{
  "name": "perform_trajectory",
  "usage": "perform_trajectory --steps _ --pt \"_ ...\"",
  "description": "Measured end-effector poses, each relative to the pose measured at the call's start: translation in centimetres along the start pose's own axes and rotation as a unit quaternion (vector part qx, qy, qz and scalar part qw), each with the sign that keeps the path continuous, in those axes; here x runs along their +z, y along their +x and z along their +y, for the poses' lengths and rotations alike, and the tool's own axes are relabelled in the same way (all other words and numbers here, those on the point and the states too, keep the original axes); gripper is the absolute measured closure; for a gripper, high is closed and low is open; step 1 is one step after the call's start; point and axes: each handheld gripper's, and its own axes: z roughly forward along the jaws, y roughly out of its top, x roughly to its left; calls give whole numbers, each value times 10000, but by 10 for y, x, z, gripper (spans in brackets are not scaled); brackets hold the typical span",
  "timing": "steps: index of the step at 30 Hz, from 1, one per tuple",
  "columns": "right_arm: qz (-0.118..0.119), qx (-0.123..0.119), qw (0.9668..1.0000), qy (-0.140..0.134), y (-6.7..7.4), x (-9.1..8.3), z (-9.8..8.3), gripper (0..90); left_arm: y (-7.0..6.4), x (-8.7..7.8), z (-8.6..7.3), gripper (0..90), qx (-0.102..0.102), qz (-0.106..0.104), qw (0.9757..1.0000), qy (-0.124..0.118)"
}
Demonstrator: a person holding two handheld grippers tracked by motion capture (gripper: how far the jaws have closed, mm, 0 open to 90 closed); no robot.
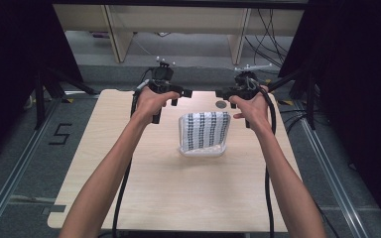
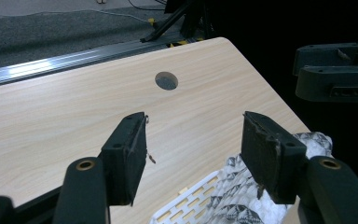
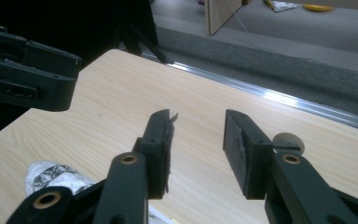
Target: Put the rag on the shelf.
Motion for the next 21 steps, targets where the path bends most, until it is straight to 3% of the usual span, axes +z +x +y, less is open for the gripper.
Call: perform_trajectory --steps 1,13,15,16,21 --pt "14 116 9999 25 2 0 0 607 0 -1 0 399 8 -24 10000 -5" --pt "5 -82 9999 59 11 -3 0 527 0 -17 -6 396 109 -116 9999 -23" --pt "-16 -14 10000 53 13 -5 0 514 0 -19 -7 396 131 -137 9998 -30" --pt "10 -179 9998 16 12 -5 1 506 -1 -21 -7 396 134 -134 9998 -42" --pt "-10 -81 10000 49 15 -8 0 479 -6 -26 -10 392 226 -254 9994 -47"
